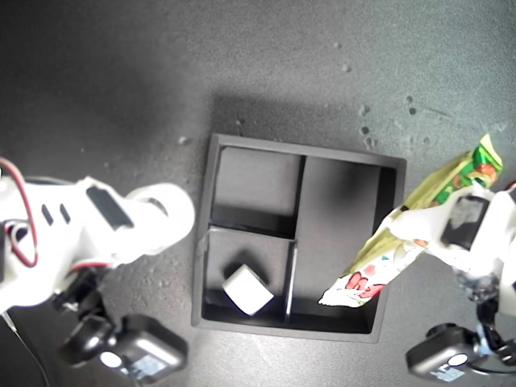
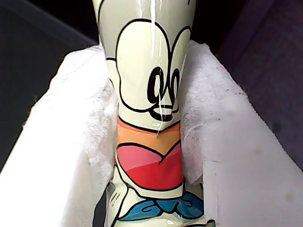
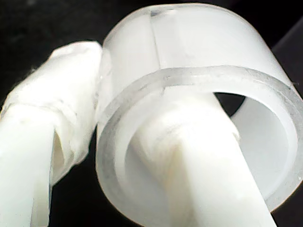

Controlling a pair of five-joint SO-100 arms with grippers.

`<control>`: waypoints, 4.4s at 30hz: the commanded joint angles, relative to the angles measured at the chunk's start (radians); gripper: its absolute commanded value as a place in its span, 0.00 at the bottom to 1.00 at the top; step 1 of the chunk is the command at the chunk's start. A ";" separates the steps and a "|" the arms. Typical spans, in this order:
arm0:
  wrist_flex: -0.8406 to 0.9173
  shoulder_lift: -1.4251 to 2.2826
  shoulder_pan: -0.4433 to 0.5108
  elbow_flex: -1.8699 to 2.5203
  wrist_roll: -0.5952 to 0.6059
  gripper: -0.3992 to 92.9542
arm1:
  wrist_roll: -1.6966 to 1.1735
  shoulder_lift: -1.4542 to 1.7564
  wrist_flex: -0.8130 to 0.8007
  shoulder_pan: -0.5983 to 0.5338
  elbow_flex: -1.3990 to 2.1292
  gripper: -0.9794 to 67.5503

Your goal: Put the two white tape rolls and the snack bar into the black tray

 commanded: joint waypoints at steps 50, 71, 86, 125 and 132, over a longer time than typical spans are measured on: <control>0.523 -0.373 -0.149 -0.742 0.040 0.17 | -0.094 -0.025 -0.256 -0.097 0.146 0.55; 0.035 1.342 0.058 1.131 -0.341 0.00 | 0.541 0.302 0.502 0.015 -0.241 0.01; 0.032 1.595 0.060 1.437 -0.334 0.00 | 0.506 1.566 -0.155 0.084 1.408 0.01; 0.078 1.595 0.054 1.600 -0.278 0.01 | 0.377 1.937 0.038 0.213 1.985 0.01; 0.078 1.595 0.055 1.600 -0.282 0.01 | 0.405 1.937 0.043 0.195 1.985 0.02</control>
